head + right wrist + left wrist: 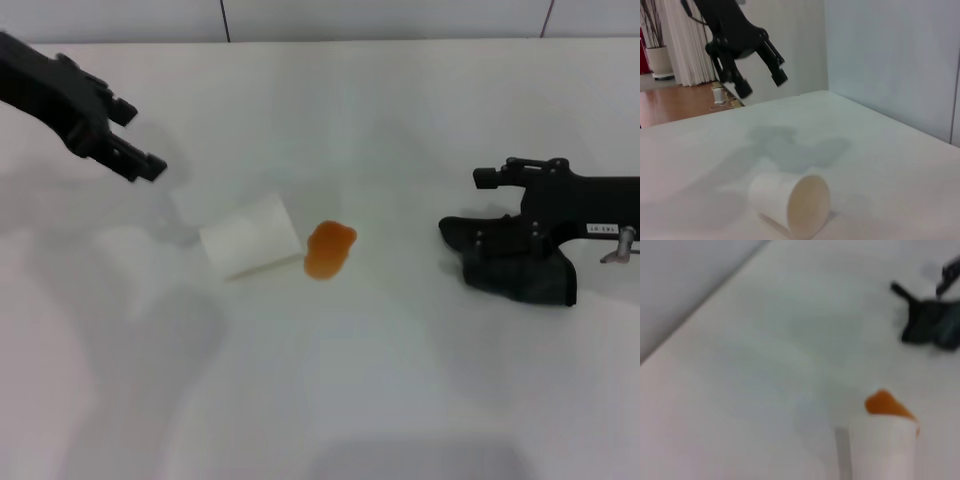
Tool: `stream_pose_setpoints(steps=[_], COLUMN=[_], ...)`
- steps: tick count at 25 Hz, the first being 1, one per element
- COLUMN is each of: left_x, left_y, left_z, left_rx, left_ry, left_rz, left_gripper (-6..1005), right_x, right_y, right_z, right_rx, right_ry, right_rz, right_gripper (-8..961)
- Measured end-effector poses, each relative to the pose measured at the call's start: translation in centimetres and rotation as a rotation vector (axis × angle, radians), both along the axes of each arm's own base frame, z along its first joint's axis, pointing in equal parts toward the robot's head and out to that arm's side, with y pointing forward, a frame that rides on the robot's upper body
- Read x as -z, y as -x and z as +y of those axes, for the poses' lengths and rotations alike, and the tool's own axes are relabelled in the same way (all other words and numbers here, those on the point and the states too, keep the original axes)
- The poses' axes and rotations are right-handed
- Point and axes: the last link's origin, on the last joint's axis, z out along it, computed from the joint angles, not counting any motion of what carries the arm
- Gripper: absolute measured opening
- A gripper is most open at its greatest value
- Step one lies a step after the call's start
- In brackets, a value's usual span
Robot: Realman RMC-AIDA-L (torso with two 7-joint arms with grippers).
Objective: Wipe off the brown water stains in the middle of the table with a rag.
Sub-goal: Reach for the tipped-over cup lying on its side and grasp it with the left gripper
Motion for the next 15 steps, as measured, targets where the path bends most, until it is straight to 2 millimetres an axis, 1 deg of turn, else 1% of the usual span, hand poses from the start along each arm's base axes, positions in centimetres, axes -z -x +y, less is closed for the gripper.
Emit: stream_pose_setpoints(steps=[3, 7, 9, 15], left_x=[1.6, 3.7, 4.7, 6.8], left_y=[-1.0, -1.7, -1.6, -0.7], left_z=[0.3, 0.7, 1.0, 1.3], left_rx=[0.024, 0.058, 0.076, 0.09], left_ry=[0.078, 0.161, 0.18, 0.21], left_rz=[0.083, 0.117, 0.138, 0.169], left_gripper=[855, 855, 854, 853], right_x=[0.0, 0.0, 0.0, 0.1], right_y=[0.1, 0.1, 0.0, -0.1], right_z=[0.0, 0.1, 0.0, 0.0], right_rx=[-0.001, -0.001, 0.0, 0.006], right_ry=[0.0, 0.001, 0.001, 0.001], right_rz=[0.0, 0.0, 0.0, 0.001], right_gripper=[856, 856, 856, 856])
